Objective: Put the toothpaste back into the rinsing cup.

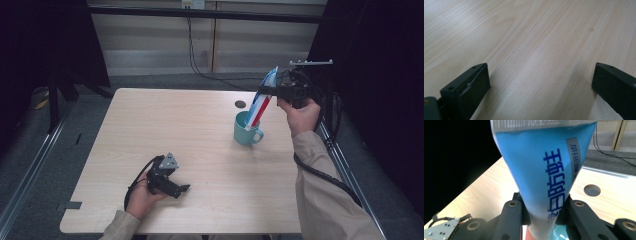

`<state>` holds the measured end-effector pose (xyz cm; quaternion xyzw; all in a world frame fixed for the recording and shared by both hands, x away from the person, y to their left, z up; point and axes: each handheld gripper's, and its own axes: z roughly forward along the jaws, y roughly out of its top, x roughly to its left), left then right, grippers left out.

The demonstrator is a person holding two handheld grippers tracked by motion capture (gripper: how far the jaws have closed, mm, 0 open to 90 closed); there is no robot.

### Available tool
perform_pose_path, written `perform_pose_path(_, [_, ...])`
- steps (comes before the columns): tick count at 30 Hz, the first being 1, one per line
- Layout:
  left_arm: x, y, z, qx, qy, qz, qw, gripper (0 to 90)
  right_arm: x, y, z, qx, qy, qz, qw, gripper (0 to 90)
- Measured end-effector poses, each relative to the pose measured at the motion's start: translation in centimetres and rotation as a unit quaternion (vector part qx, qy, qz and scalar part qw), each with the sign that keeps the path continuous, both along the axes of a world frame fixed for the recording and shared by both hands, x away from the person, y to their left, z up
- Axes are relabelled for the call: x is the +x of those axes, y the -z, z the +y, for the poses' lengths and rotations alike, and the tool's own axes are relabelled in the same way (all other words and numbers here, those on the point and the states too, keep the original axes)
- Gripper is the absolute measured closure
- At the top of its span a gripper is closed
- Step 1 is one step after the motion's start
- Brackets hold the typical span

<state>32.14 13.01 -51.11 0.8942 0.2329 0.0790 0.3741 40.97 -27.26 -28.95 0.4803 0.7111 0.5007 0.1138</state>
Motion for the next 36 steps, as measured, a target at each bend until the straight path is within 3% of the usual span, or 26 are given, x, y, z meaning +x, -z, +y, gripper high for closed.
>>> perform_pose_path(9, [0.0,0.0,0.0,0.000,-0.001,0.000,1.0000,1.3,0.7,-0.2,-0.7,0.011,0.022,-0.005,0.9997,73.3])
perform_pose_path(20, [0.0,0.0,0.0,0.000,0.000,0.000,1.0000,1.2,1.5,0.1,-1.0,0.008,0.048,-0.004,0.9988,73.3])
perform_pose_path(36, [0.0,0.0,0.0,0.000,0.000,0.001,1.0000,1.2,2.9,0.6,-0.8,-0.003,0.064,0.001,0.9980,73.3])
